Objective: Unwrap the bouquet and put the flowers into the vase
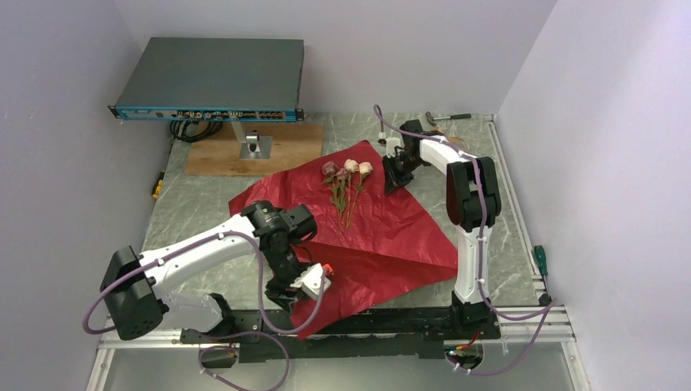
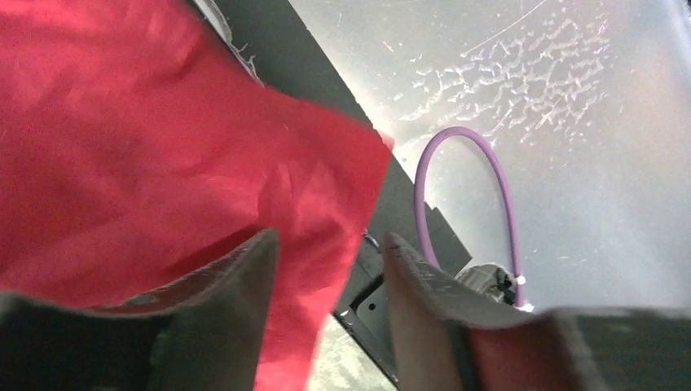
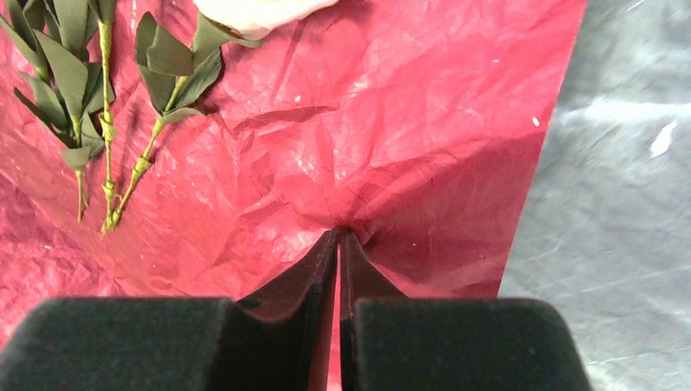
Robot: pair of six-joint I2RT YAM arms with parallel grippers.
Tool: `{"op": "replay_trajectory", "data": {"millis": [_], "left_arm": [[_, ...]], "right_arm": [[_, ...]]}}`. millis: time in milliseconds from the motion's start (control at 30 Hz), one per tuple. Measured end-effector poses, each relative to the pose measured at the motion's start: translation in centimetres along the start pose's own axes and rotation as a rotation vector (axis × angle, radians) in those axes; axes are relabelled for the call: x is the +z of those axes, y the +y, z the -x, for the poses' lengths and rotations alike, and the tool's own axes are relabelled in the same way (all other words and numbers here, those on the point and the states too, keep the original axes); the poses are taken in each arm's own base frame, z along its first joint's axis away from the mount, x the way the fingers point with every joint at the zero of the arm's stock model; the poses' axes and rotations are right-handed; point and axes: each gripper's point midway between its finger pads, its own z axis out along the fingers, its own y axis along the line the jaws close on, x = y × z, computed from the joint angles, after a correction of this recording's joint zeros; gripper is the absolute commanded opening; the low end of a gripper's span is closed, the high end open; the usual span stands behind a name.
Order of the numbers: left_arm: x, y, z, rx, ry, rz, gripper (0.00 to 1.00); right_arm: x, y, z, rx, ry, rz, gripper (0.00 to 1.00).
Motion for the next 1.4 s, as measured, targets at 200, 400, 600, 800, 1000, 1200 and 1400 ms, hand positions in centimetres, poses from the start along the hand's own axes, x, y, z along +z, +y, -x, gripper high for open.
{"op": "replay_trajectory", "data": {"millis": [200, 400, 600, 800, 1000, 1200, 1400], "left_arm": [[-0.1, 0.1, 0.4, -0.032, 0.007, -0.018, 0.66], [-6.0, 2.8, 6.1, -0.037, -0.158, 0.156, 0.59], [-10.3, 8.2, 7.8, -0.101, -0.257, 0.343, 0.48], [-5.8, 11.9, 0.4, -0.206, -0.119, 0.393, 0.48], [-3.6, 14.4, -3.3, -0.201, -0.014, 0.416, 0.65], [-0.2, 15.4, -6.4, -0.213, 0.094, 0.386, 0.68], [1.2, 18.9, -8.8, -0.274, 0.144, 0.424, 0.69]], "right_arm": [[-0.1, -0.6, 1.2, -0.033, -0.024, -0.003, 0.15], [-0.4, -0.4, 1.1, -0.077, -0.022, 0.009, 0.23], [-2.9, 1.6, 0.9, -0.12, -0.04, 0.053, 0.36], [-9.0, 6.4, 1.1, -0.24, -0.142, 0.136, 0.42], [-12.0, 9.6, -2.7, -0.293, -0.136, 0.195, 0.42], [-8.9, 10.2, -11.4, -0.169, 0.069, 0.269, 0.42], [-8.3, 9.6, -12.9, -0.145, 0.115, 0.247, 0.42]]}}
